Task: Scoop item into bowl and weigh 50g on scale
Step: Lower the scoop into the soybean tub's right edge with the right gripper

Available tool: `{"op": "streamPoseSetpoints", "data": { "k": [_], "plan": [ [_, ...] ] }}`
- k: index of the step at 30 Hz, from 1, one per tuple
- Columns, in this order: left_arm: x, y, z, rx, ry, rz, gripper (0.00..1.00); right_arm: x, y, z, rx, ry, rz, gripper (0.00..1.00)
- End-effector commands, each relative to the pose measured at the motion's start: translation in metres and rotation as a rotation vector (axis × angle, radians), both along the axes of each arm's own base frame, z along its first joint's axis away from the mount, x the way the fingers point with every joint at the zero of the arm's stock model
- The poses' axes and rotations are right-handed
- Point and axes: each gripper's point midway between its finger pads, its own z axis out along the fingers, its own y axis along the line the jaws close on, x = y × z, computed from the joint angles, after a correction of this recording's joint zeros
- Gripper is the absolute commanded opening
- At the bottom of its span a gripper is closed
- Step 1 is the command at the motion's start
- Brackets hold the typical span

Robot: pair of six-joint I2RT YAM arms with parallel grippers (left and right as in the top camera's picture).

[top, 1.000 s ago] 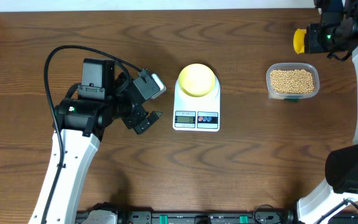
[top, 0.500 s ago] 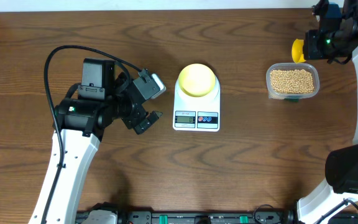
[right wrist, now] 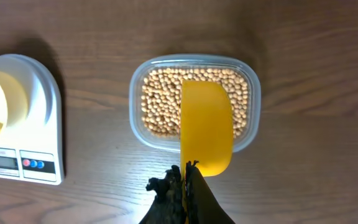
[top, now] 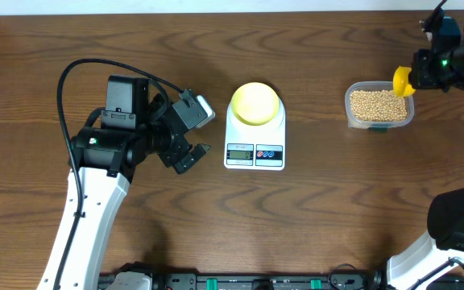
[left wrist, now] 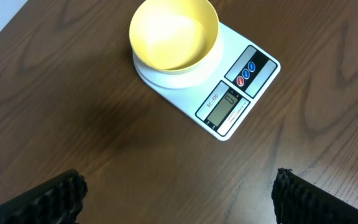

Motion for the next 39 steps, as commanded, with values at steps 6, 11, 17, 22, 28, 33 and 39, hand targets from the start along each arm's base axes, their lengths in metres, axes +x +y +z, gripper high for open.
{"op": "streamPoseSetpoints", "data": {
  "k": [6, 11, 17, 22, 28, 33, 39],
  "plan": [
    [0.0, 0.0, -0.003, -0.01, 0.016, 0.007, 0.98, 0.003, -0.005, -0.029, -0.103, 0.096, 0.073, 0.01],
    [0.0, 0.0, -0.003, -0.01, 0.016, 0.007, 0.98, 0.012, -0.01, -0.043, -0.199, 0.123, 0.074, 0.01],
    [0.0, 0.0, -0.003, -0.01, 0.016, 0.007, 0.98, 0.025, -0.014, -0.062, -0.254, 0.145, 0.052, 0.01],
    [0.0, 0.0, -0.003, -0.01, 0.016, 0.007, 0.98, 0.026, -0.013, -0.07, -0.263, 0.165, 0.06, 0.01],
    [0.0, 0.0, -0.003, -0.01, 0.016, 0.007, 0.98, 0.026, -0.014, -0.071, -0.271, 0.168, 0.05, 0.01],
    [0.0, 0.0, -0.003, -0.01, 0.016, 0.007, 0.98, 0.026, -0.014, -0.073, -0.27, 0.174, 0.05, 0.01],
    [0.0, 0.0, -0.003, -0.01, 0.016, 0.007, 0.98, 0.026, -0.014, -0.075, -0.267, 0.181, 0.048, 0.01]
  ]
}}
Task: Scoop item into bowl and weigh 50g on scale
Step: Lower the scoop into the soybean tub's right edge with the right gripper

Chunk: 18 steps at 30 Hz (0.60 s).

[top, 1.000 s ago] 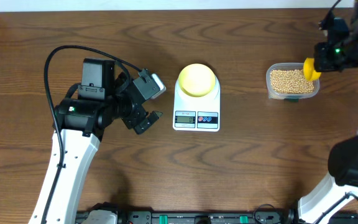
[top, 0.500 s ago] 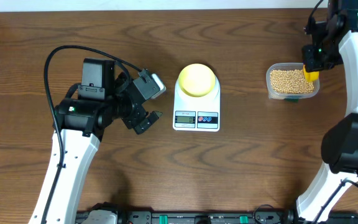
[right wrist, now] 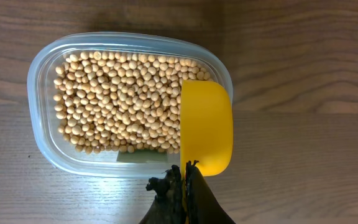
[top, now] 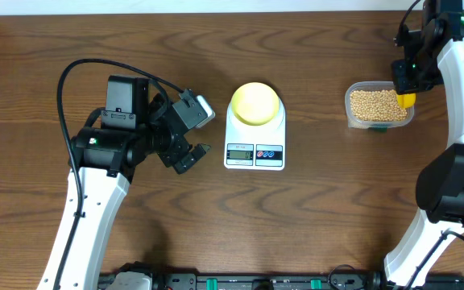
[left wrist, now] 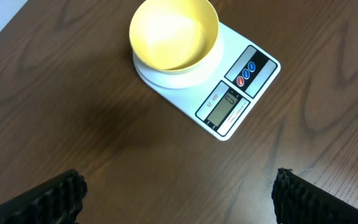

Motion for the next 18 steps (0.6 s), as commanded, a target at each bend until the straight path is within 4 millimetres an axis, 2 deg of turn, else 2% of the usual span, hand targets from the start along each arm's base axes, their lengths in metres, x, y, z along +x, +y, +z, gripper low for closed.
{"op": "streamPoseSetpoints", "data": {
  "k": [1, 11, 18],
  "plan": [
    [0.0, 0.0, -0.003, -0.01, 0.017, 0.007, 0.98, 0.004, 0.003, 0.001, -0.004, -0.007, -0.004, 0.01],
    [0.0, 0.0, -0.003, -0.01, 0.017, 0.007, 0.98, 0.0, 0.005, 0.0, 0.008, 0.009, -0.005, 0.01],
    [0.0, 0.0, -0.003, -0.01, 0.017, 0.007, 0.97, -0.003, -0.01, 0.0, -0.017, 0.018, -0.019, 0.01]
  ]
}}
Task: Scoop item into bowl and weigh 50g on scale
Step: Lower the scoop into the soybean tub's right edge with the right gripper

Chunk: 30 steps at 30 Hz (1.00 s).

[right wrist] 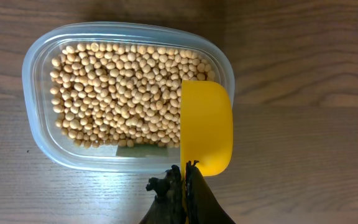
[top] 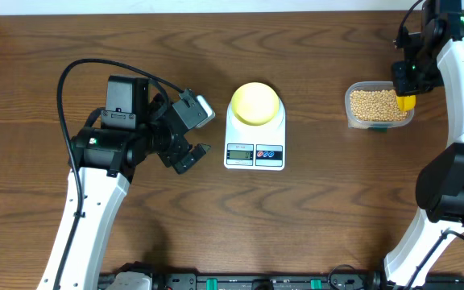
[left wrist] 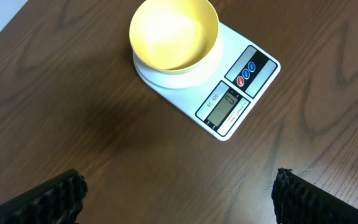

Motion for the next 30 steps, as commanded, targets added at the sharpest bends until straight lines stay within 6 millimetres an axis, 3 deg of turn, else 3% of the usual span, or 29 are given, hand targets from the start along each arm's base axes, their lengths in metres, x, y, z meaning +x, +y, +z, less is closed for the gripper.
{"op": "streamPoseSetpoints", "data": {
  "k": [1, 10, 16, 20, 25, 30],
  "plan": [
    [0.0, 0.0, -0.003, -0.01, 0.017, 0.007, 0.97, 0.002, -0.01, 0.003, -0.018, -0.008, -0.009, 0.01],
    [0.0, 0.0, -0.003, -0.01, 0.017, 0.007, 0.98, 0.016, -0.021, 0.005, -0.026, -0.069, -0.011, 0.01],
    [0.0, 0.0, -0.003, -0.01, 0.016, 0.007, 0.98, 0.019, 0.003, 0.003, 0.097, -0.083, 0.039, 0.01],
    [0.0, 0.0, -0.003, -0.01, 0.017, 0.007, 0.98, 0.015, 0.006, 0.001, 0.102, -0.06, 0.039, 0.01],
    [0.0, 0.0, -0.003, -0.01, 0.017, 0.007, 0.98, 0.009, -0.006, -0.016, 0.04, 0.007, 0.025, 0.01],
    [0.0, 0.0, -0.003, -0.01, 0.017, 0.007, 0.97, 0.01, -0.005, -0.033, 0.046, 0.048, 0.026, 0.01]
  ]
}}
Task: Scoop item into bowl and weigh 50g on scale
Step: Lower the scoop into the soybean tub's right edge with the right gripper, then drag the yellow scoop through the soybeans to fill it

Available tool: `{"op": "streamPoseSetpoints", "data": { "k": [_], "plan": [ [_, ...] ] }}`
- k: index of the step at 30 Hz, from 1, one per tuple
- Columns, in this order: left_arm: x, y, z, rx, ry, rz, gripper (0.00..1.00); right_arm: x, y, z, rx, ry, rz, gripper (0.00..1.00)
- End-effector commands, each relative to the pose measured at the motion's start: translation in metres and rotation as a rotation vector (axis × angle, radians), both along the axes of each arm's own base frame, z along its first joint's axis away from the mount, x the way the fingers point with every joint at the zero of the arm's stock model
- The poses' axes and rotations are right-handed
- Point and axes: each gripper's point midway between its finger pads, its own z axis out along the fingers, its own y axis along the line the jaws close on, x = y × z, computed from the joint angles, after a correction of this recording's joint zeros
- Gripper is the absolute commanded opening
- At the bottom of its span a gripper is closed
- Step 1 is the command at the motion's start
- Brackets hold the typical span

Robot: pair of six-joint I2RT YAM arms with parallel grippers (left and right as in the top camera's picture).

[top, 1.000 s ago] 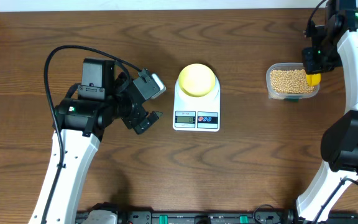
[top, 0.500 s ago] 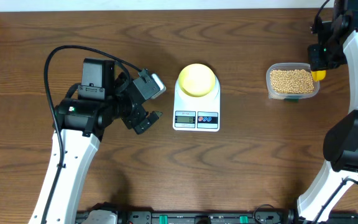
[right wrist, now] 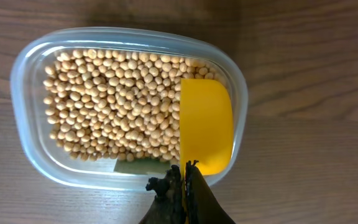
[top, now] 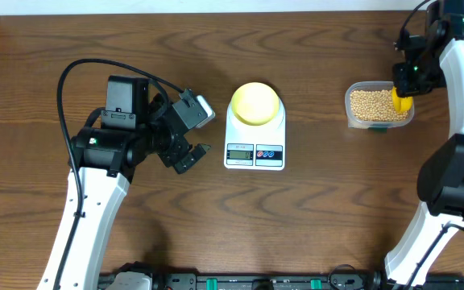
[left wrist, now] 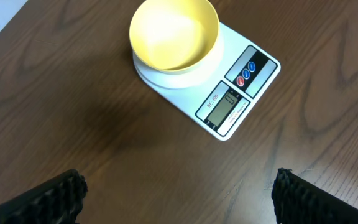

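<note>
An empty yellow bowl (top: 255,103) (left wrist: 174,33) stands on the white scale (top: 254,149) (left wrist: 238,93) at the table's middle. At the right, a clear tub of soybeans (top: 377,106) (right wrist: 114,102) sits on the table. My right gripper (top: 410,79) (right wrist: 186,171) is shut on the handle of a yellow scoop (right wrist: 206,127) (top: 401,101), whose cup hangs over the tub's right end, inside its rim. My left gripper (top: 190,133) (left wrist: 179,193) hovers open over bare wood, left of the scale.
The table's white far edge (top: 216,6) runs along the top. The left arm's black cable (top: 95,66) loops over the wood at the left. The scale's display and buttons (left wrist: 240,87) face the near side.
The scoop sat slightly farther right over the tub's rim; now it is a bit more inside the tub's right end and the tub looks larger, so closer. The left arm is unchanged.
At first my right gripper held the scoop high above the tub, the scale also in its view. Later it was lower, with the scoop at the tub's right rim, then slightly lower, and now the scoop is within the right end. The left gripper stayed open.
</note>
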Motion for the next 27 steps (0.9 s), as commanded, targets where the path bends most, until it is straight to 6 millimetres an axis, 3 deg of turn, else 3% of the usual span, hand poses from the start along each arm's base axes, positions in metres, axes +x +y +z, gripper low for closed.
{"op": "streamPoseSetpoints", "data": {
  "k": [1, 6, 13, 22, 27],
  "plan": [
    [0.0, 0.0, -0.003, -0.01, 0.017, 0.007, 0.98, 0.004, 0.001, -0.012, -0.014, 0.026, 0.019, 0.01],
    [0.0, 0.0, -0.003, -0.01, 0.017, 0.007, 0.98, 0.005, 0.022, -0.021, 0.091, 0.038, 0.049, 0.01],
    [0.0, 0.0, -0.003, -0.01, 0.017, 0.007, 0.98, 0.008, 0.045, -0.02, 0.232, 0.02, 0.073, 0.01],
    [0.0, 0.0, -0.003, -0.01, 0.017, 0.007, 0.98, 0.003, 0.05, -0.037, 0.285, 0.076, 0.064, 0.01],
    [0.0, 0.0, -0.003, -0.01, 0.017, 0.007, 0.98, 0.003, 0.054, -0.032, 0.408, 0.058, 0.037, 0.01]
  ]
}}
